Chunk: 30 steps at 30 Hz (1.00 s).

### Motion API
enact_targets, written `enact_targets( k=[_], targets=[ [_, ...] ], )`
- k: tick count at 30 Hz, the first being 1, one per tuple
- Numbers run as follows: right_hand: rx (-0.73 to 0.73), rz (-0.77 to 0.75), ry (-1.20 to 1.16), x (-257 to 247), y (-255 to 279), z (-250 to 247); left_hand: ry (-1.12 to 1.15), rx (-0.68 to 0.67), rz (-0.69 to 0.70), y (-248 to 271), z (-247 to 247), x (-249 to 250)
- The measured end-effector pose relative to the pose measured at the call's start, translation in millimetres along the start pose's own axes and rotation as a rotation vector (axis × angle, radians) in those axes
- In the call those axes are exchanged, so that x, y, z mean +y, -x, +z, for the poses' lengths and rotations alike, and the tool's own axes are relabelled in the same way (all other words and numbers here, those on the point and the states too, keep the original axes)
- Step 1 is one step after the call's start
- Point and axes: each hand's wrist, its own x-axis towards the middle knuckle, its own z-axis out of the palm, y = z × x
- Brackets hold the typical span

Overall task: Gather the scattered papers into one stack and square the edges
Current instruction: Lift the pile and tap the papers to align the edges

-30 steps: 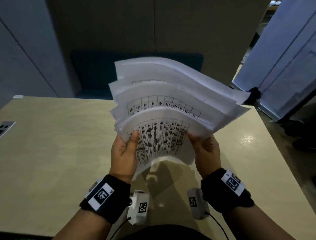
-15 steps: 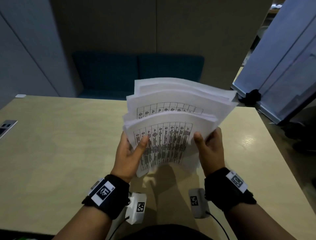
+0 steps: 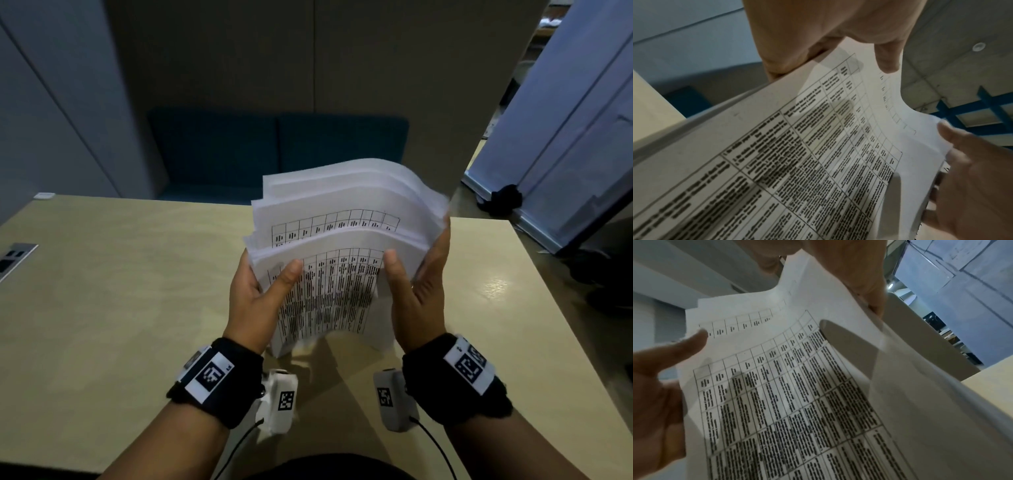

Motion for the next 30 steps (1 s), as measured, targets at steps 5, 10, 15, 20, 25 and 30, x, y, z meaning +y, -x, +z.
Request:
enact_targets(
  k=[5,10,15,20,25,30],
  targets=[
    [0.148,-0.173,0.245,-0.6,-6.2,-3.2,0.0,0.006,-0.005,-0.4,0.7,-1.1],
    [0.14,-0.427,0.363,-9.3,-12.1,-3.3,0.006,-0.009,-0.033,-1.5,-1.4,-2.1],
    [0.105,-0.279,0.491,-18.3,-22.1,-8.2,-0.024,-0.03,-0.064,-1.7,-7.2,-5.2],
    [0.014,-0.349,0.484,-16.0,-23.8,-14.0,-0.055,-0.053,-0.099,-0.4,-9.1,-4.1],
    [-0.114,-0.344,0.529,-16.3,-21.4,-19.2,-0.07,-0.062,-0.124,-0.3,-7.4,-1.2],
    [-0.122,-0.372,0.547,-15.0,-21.9,-21.5,-0.073,-0.069,-0.126,-1.1,-7.0,-0.1]
  ],
)
